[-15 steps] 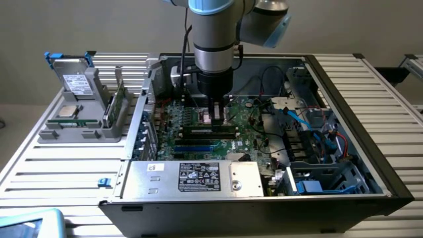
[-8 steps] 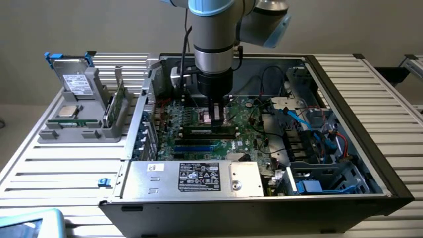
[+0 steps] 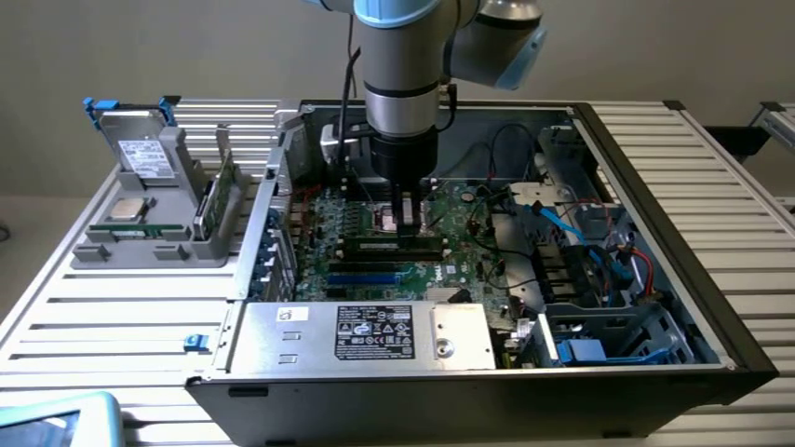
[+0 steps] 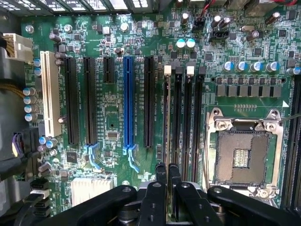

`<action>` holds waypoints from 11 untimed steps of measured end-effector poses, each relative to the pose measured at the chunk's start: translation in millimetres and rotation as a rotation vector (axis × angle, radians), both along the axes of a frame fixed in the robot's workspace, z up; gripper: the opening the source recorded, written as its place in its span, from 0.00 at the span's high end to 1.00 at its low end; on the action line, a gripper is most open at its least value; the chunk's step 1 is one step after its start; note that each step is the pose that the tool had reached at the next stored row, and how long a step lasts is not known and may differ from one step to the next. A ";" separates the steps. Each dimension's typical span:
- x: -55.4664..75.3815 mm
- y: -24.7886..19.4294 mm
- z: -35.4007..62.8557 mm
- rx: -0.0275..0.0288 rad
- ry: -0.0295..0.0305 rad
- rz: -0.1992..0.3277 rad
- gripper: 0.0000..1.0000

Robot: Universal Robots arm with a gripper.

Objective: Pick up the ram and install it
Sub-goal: 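Insert the ram into the slot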

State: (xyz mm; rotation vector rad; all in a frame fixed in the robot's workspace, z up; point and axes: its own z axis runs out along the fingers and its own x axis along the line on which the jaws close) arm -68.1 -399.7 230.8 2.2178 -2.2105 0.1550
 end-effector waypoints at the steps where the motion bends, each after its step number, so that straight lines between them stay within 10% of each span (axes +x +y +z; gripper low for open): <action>1: 0.0 -0.3 0.0 0.0000 0.0000 0.000 0.86; 11: 0.0 -0.8 -1.6 -0.0002 -0.0010 0.000 0.86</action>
